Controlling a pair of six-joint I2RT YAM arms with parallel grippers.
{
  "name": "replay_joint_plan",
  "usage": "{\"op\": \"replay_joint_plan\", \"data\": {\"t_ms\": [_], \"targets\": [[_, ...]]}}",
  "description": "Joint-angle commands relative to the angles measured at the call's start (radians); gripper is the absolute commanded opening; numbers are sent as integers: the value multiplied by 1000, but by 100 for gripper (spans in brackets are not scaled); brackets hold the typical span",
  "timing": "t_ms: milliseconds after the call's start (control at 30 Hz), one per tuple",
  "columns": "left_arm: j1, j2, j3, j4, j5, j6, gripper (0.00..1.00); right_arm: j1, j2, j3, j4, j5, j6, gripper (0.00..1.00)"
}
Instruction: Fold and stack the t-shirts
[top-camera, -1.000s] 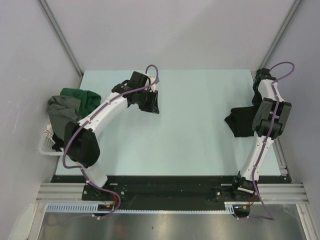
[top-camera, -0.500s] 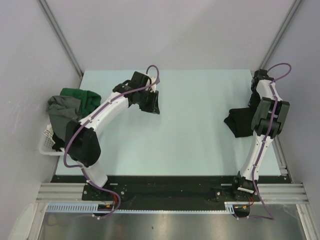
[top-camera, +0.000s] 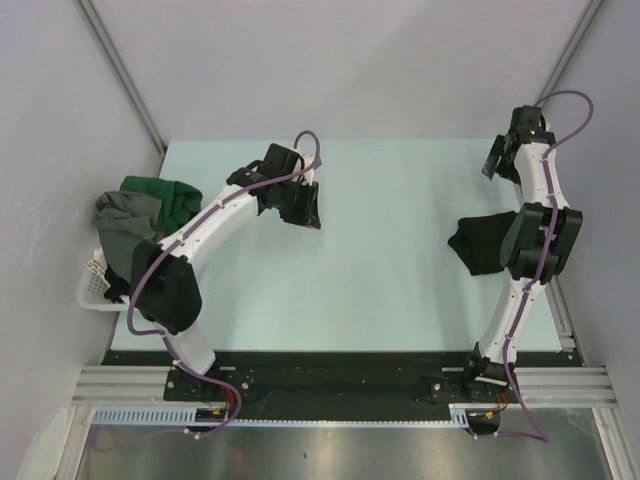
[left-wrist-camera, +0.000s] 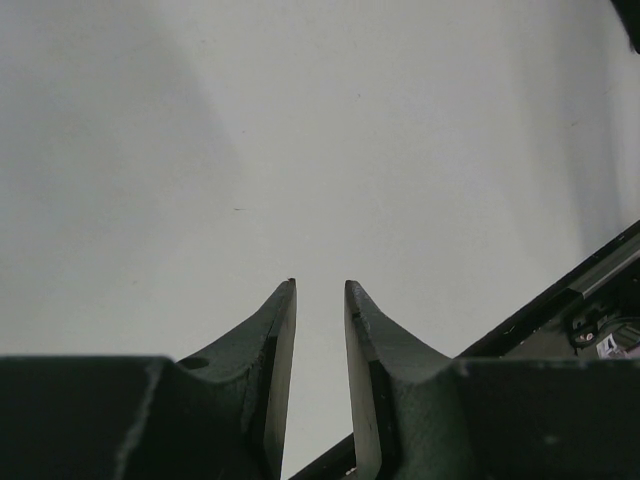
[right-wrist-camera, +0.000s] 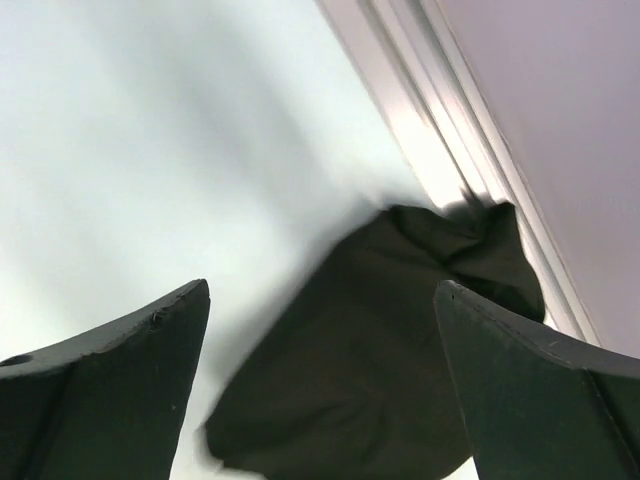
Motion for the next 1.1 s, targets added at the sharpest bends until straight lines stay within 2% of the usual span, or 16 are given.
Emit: {"op": "replay_joint_plan", "data": {"t_ms": [0,233,433,500,633,733,900,1067], "targets": [[-11,-34,-2,23,22,-10,31,25,-178,70,34,-156,21,100],[-12,-58,-43,37,29,-1,31,165,-324,-56,65,-196,14,100],[-12,-86,-53,51,7,-1,31,409,-388,-187,54,-159,20,100],[-12,-106,-69,62,-7,-5,32,517,-393,-206,55,-130,26,100],[-12,-144,-103,76,-36,-15,32,648,-371,-195,45,-49,14,100],[-12,-172,-125,48,-82,-18,33,665,-335,-126,13,-74,29,100],[-11,-239,-145,-6,-246,-21,36,671,-327,-53,-21,-84,34,100],[-11,-363,-188,36,-371,-74,41,700,-377,-85,-40,-78,54,100]]}}
